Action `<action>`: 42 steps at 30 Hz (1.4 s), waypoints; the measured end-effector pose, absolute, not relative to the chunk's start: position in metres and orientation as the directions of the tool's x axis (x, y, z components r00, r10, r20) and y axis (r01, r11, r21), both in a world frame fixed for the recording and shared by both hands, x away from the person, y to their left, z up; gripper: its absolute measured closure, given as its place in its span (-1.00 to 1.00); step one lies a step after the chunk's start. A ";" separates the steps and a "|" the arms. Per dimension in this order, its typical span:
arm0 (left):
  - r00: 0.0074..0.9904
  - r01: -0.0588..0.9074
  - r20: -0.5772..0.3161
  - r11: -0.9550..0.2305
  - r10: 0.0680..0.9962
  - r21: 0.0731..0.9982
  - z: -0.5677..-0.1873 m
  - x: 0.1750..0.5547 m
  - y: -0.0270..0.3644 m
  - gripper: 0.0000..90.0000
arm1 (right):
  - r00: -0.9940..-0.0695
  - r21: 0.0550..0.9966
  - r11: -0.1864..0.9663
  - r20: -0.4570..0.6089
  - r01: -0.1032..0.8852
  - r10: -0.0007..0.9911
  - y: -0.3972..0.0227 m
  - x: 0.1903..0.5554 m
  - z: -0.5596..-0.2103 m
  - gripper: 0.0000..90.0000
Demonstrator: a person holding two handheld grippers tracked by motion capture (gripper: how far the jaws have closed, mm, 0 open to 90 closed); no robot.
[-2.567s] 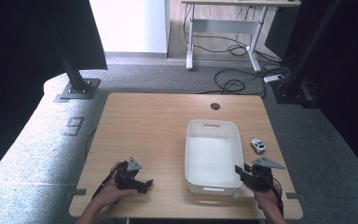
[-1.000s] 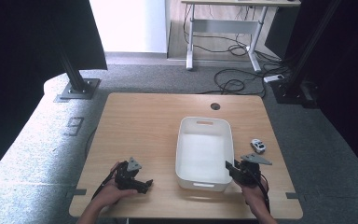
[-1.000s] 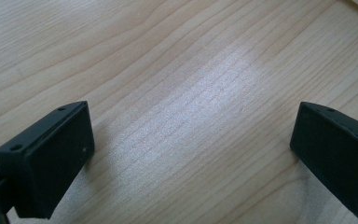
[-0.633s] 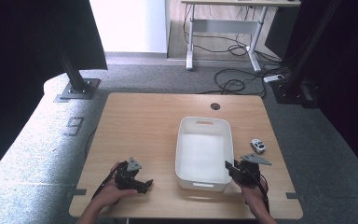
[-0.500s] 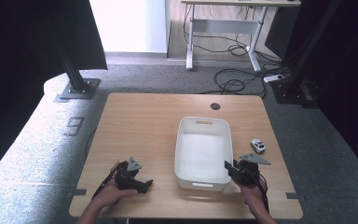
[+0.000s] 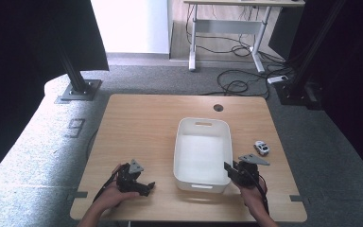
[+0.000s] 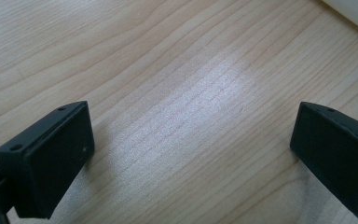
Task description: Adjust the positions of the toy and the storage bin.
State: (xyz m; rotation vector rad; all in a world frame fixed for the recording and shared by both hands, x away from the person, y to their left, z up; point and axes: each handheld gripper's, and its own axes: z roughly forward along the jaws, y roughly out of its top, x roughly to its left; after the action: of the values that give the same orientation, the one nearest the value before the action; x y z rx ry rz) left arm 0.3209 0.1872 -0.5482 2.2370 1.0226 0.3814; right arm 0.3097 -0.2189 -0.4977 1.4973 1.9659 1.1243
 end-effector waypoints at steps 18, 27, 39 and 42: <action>0.656 0.569 -0.003 -0.492 0.755 0.659 -0.548 0.321 0.187 -1.00 | -0.321 0.796 0.088 0.137 0.598 0.937 -0.207 0.310 -0.497 0.48; 0.656 0.569 -0.003 -0.492 0.755 0.659 -0.548 0.321 0.187 -1.00 | -0.328 0.797 0.089 0.142 0.598 0.934 -0.205 0.313 -0.497 0.49; 0.656 0.569 -0.003 -0.492 0.755 0.659 -0.548 0.321 0.187 -1.00 | -0.343 0.793 0.091 0.154 0.602 0.927 -0.204 0.319 -0.497 0.49; 0.656 0.569 -0.003 -0.492 0.755 0.659 -0.548 0.321 0.187 -1.00 | -0.346 0.794 0.091 0.156 0.602 0.925 -0.205 0.320 -0.497 0.49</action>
State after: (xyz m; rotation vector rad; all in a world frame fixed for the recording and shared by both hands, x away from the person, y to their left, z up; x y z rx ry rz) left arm 0.3210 0.1872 -0.5482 2.2371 1.0218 0.3805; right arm 0.3199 -0.2045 -0.4971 1.5007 1.9912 1.1421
